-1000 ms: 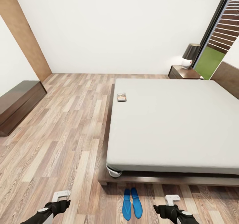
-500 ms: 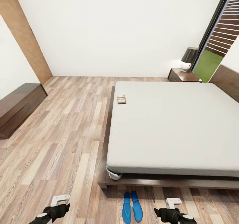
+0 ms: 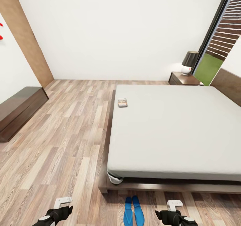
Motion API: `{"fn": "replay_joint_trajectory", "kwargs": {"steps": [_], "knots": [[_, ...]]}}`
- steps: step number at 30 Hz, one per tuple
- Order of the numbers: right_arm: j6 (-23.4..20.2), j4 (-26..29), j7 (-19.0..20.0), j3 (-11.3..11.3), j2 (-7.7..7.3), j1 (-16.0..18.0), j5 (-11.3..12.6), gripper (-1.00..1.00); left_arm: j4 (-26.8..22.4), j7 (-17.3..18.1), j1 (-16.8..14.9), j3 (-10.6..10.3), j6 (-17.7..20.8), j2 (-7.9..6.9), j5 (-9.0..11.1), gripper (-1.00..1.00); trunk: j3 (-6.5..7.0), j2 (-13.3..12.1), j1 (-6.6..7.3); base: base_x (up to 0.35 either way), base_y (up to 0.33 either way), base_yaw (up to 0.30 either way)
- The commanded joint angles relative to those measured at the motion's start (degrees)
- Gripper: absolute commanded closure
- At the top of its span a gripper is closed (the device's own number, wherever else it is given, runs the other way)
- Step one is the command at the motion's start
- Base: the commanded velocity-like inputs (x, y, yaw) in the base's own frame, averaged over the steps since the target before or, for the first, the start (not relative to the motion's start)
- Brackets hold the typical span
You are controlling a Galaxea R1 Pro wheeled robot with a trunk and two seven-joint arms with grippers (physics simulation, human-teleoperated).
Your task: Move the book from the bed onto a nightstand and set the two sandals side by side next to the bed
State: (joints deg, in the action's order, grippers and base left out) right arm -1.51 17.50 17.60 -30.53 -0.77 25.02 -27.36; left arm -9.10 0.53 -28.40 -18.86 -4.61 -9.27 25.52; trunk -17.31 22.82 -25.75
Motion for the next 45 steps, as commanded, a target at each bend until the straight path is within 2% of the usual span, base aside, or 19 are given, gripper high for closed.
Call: {"fn": "replay_joint_trajectory", "kwargs": {"steps": [1,45], "knots": [[-0.16,0.11,0.42,-0.47,0.06,0.04,-0.41,-1.0,0.05,0.06,-0.03,-0.5,-0.33,0.02,0.56,-1.0,0.0,0.09,-0.03,0.0,0.0,0.0],[-0.21,0.16,0.5,-0.43,0.06,0.02,-0.41,-1.0,0.05,-0.01,0.01,-0.59,-1.63,1.0,0.24,-1.0,3.96,0.09,-0.03,0.0,0.0,0.0]]}}
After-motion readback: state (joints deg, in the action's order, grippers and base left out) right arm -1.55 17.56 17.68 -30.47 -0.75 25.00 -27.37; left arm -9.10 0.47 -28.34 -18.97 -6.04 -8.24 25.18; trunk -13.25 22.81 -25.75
